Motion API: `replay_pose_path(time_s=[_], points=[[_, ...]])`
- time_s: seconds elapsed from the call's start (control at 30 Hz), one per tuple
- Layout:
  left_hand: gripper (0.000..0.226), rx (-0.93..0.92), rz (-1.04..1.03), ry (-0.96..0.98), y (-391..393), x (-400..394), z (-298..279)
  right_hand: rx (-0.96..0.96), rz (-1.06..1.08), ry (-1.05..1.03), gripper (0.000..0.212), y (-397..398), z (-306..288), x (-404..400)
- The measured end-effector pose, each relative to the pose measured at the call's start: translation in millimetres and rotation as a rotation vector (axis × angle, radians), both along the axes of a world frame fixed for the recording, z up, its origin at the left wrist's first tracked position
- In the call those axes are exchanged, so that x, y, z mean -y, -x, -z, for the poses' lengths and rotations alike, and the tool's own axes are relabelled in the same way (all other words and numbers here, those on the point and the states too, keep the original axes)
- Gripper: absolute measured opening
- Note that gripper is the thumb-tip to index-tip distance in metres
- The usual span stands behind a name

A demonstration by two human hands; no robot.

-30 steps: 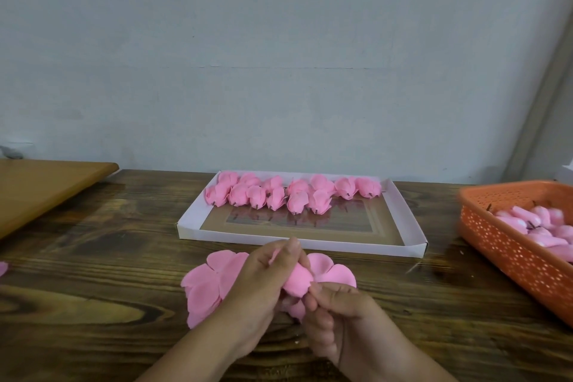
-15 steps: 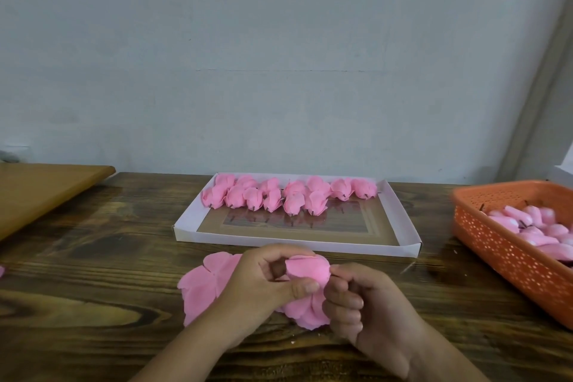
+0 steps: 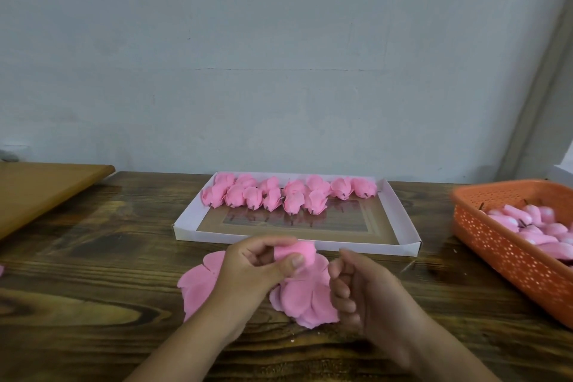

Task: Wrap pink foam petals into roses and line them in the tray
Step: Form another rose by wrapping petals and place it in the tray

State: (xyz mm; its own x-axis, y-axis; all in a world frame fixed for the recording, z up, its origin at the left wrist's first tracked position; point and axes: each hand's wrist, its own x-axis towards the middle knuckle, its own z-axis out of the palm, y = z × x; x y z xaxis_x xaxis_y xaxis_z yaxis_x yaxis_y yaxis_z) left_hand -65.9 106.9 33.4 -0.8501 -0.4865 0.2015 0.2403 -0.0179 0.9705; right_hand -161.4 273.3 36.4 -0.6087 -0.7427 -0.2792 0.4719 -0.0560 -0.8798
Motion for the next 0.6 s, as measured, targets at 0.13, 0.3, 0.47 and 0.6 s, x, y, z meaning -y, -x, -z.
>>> replay_pose_path(time_s=[0.13, 0.3, 0.47, 0.6], points=[[0.038, -0.016, -0.050, -0.209, 4.6, 6.3, -1.4, -0.693, 0.343, -0.399, 0.024, 13.3, 15.6, -5.1], [0.032, -0.007, 0.000, -0.342, 6.3, 5.6, 1.0, -1.161, 0.292, -0.700, 0.026, 22.4, 34.0, -5.6], [0.039, 0.012, 0.029, -0.318, 5.8, 6.0, 4.2, -1.251, 0.283, -0.711, 0.027, 19.1, 36.4, -6.2], [0.040, 0.022, 0.033, -0.308, 5.1, 6.9, 5.1, -1.308, 0.316, -0.709, 0.024, 12.4, 31.2, -4.7]])
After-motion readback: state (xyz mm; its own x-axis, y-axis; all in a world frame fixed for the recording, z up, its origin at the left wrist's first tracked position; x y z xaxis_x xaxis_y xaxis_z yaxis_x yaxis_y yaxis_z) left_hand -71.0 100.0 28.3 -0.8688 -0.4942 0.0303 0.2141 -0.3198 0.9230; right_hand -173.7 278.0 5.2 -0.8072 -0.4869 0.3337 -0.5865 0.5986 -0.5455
